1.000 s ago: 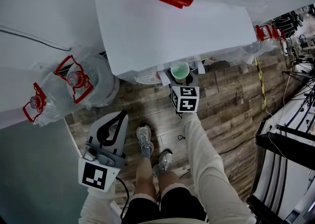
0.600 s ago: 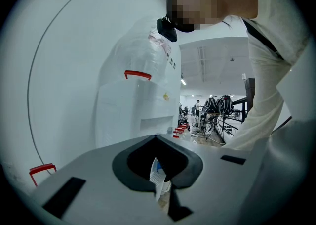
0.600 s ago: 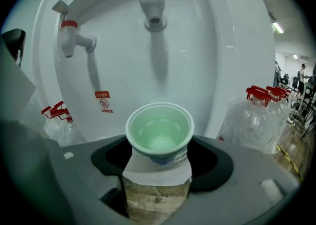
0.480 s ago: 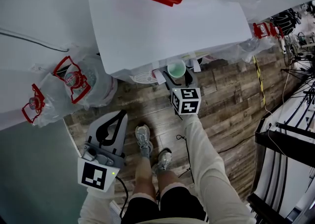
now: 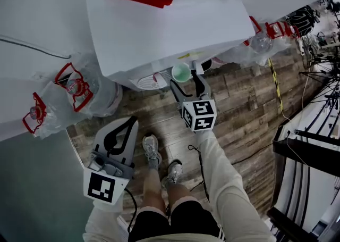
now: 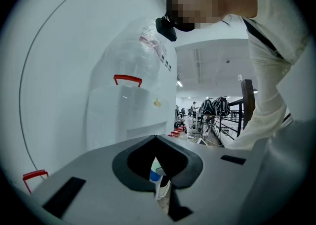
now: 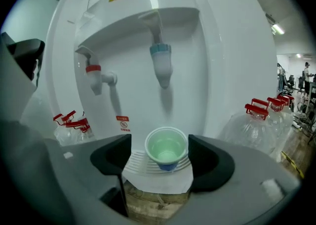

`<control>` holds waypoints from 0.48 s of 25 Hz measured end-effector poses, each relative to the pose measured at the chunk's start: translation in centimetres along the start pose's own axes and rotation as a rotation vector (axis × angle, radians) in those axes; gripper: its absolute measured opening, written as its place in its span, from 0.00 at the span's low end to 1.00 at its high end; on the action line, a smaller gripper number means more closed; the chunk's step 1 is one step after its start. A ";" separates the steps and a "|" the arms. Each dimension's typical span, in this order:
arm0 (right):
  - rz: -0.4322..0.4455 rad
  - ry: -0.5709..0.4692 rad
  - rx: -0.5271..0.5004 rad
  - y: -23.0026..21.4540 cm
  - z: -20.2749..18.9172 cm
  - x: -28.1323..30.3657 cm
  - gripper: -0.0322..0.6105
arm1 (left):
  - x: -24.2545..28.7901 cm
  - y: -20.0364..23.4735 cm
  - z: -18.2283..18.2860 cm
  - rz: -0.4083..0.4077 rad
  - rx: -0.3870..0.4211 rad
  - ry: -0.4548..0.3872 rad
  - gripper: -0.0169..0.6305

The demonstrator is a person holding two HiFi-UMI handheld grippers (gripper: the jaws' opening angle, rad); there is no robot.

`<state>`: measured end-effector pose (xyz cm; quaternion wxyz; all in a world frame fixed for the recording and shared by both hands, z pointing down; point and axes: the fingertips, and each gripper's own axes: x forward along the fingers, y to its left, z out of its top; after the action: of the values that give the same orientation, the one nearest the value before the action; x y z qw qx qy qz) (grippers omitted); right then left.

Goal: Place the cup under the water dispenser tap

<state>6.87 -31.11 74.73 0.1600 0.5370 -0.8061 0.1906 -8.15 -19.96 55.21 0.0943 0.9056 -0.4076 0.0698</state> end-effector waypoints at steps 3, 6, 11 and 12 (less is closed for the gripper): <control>0.029 -0.021 -0.006 0.8 1.1 -1.6 0.60 | 0.2 -0.7 0.7 -0.010 0.007 -0.001 0.04; 0.043 -0.043 -0.020 1.3 2.4 -3.3 0.45 | 0.4 -1.2 1.6 -0.014 0.009 -0.010 0.04; 0.004 -0.090 -0.036 1.3 4.9 -6.3 0.08 | 0.4 -2.1 3.5 -0.016 0.015 -0.027 0.04; 0.002 -0.096 -0.038 1.3 5.4 -6.8 0.06 | 0.4 -2.2 3.9 -0.017 0.018 -0.030 0.04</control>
<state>7.85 -27.75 66.72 0.1313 0.5413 -0.8170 0.1495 -6.03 -19.67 51.25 0.0806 0.9107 -0.4008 0.0590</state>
